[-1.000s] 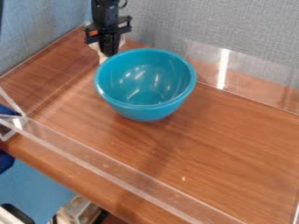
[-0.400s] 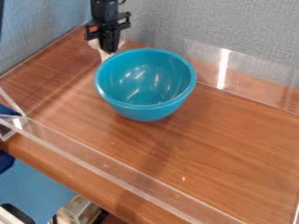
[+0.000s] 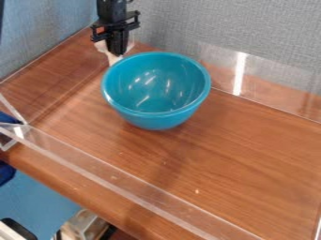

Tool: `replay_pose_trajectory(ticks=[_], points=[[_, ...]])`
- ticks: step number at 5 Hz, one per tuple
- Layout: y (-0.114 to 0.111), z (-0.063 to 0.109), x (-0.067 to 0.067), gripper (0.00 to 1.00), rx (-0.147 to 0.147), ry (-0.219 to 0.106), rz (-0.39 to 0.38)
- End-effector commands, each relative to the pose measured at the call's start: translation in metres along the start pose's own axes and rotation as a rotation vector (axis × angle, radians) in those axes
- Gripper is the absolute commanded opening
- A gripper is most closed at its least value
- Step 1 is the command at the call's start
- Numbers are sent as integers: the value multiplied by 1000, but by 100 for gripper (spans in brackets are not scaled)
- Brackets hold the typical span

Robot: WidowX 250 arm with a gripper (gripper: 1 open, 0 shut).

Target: Remove the mushroom from inside the blue bowl and put it on the table

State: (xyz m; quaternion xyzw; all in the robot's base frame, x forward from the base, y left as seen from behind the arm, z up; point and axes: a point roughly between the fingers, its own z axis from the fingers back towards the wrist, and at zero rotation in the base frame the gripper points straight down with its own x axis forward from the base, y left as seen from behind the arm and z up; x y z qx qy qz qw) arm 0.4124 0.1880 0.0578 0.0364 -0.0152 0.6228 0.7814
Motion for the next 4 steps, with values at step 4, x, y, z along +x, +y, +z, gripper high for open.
replay_pose_trajectory(ticks=[4], points=[[13,32,22,0,-64,-43,152]])
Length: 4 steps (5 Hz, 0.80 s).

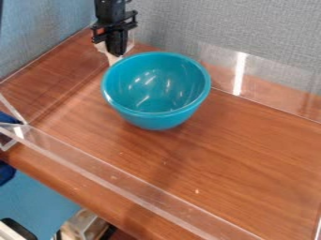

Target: Remove the mushroom from inside the blue bowl and put it on the table

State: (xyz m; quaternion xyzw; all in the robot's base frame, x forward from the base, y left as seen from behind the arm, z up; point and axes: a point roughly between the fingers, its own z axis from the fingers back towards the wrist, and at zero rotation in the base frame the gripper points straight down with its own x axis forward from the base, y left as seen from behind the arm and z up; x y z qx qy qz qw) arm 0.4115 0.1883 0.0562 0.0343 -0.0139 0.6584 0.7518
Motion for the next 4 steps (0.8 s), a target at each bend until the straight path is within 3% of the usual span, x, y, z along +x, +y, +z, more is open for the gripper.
replay_pose_trajectory(ticks=[1,4], points=[[10,35,23,0,-70,-47,89],[12,39,24,0,-78,-48,174]])
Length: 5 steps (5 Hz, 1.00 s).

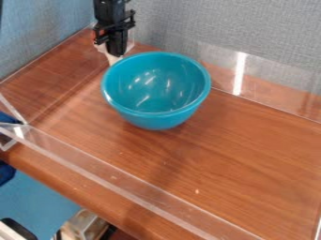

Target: Remove the mushroom from inside the blue bowl and put it on the table

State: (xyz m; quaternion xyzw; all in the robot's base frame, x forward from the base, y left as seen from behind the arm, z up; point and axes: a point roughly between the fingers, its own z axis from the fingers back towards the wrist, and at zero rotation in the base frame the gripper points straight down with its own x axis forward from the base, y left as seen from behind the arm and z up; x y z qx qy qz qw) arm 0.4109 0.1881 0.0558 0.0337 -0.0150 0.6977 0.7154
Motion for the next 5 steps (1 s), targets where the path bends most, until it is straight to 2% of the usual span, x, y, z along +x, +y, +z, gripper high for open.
replay_pose_trajectory(ticks=[1,5], points=[[9,41,26,0,-84,-46,95],[9,44,27,0,-94,-49,209]])
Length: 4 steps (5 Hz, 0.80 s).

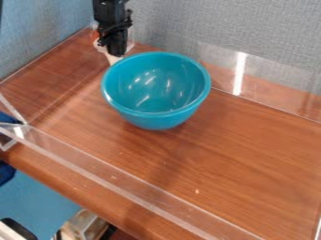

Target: Remove the mushroom from inside the blue bowl and put it on the table

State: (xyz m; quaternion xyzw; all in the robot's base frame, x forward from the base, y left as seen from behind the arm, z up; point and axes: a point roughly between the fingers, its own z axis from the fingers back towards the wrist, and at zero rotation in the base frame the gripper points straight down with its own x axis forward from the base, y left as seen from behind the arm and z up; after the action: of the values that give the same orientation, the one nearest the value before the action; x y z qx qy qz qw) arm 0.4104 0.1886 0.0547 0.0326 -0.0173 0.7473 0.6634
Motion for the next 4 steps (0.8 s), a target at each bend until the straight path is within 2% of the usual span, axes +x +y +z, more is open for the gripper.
replay_pose_trajectory(ticks=[1,4], points=[[9,50,29,0,-101,-39,89],[21,48,20,0,-90,-39,189]])
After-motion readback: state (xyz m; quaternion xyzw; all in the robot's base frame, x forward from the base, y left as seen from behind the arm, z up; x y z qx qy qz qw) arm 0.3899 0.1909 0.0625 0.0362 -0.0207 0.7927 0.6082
